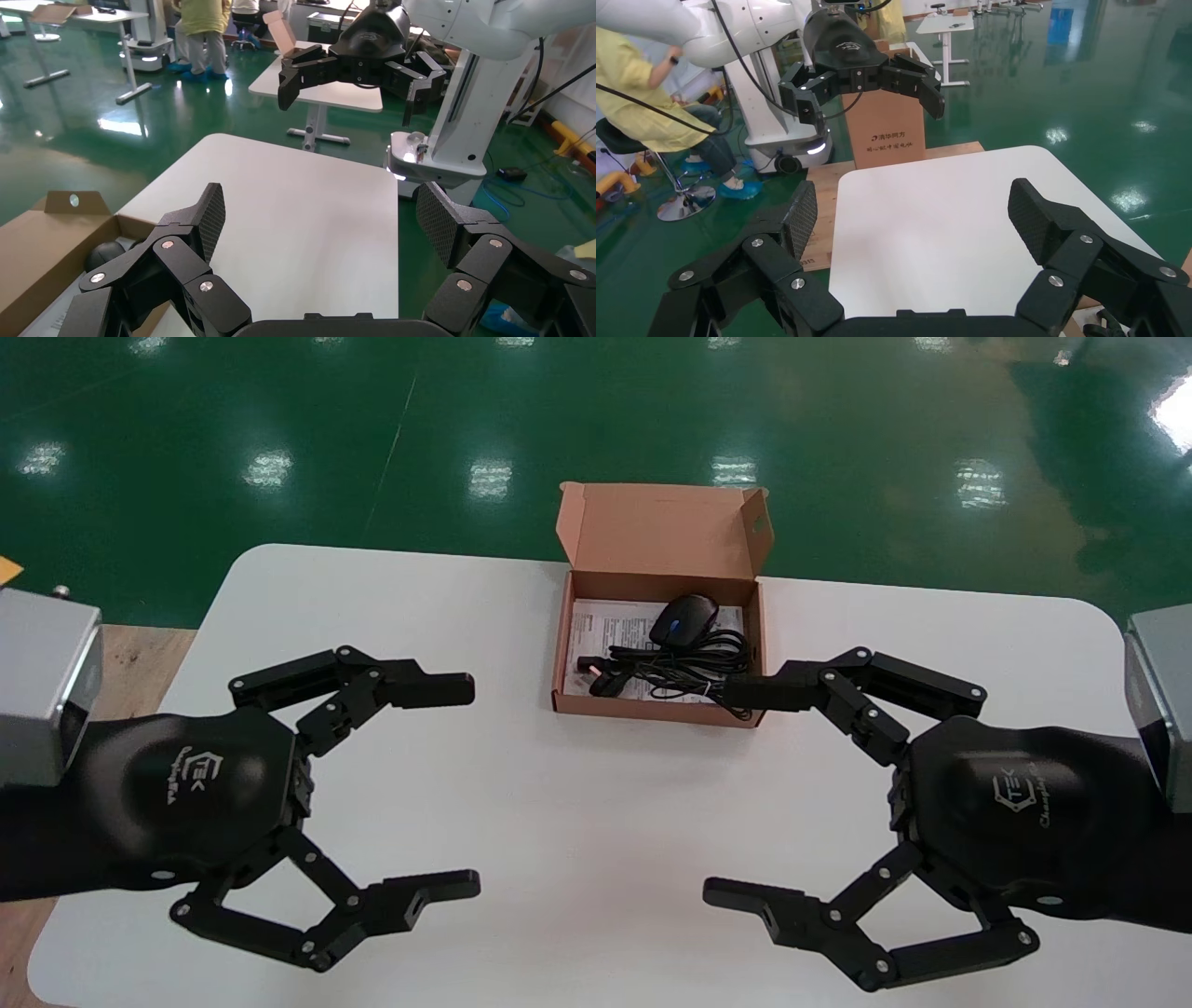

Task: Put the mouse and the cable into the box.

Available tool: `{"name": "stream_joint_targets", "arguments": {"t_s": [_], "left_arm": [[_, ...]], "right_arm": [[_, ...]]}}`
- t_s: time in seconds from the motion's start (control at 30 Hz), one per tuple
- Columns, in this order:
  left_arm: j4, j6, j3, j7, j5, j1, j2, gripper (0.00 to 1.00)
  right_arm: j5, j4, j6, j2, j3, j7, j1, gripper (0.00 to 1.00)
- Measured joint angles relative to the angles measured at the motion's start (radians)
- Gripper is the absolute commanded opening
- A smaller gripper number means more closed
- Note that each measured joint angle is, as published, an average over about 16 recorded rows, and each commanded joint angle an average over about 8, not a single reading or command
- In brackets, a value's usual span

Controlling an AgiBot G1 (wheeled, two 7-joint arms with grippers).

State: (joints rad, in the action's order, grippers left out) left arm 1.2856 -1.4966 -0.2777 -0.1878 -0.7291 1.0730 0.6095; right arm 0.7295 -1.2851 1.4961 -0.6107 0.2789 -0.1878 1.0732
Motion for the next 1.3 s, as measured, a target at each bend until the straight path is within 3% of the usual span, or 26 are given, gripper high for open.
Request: {"name": "stream_joint_targets", "arguments": {"t_s": [1.3], "left_arm": [[-0.002, 0.001, -0.002, 0.0, -0.001, 0.001, 0.002, 1.0]], "right_arm": [[0.002, 0.003, -0.001, -0.001, 0.001, 0.002, 0.002, 1.0]]}}
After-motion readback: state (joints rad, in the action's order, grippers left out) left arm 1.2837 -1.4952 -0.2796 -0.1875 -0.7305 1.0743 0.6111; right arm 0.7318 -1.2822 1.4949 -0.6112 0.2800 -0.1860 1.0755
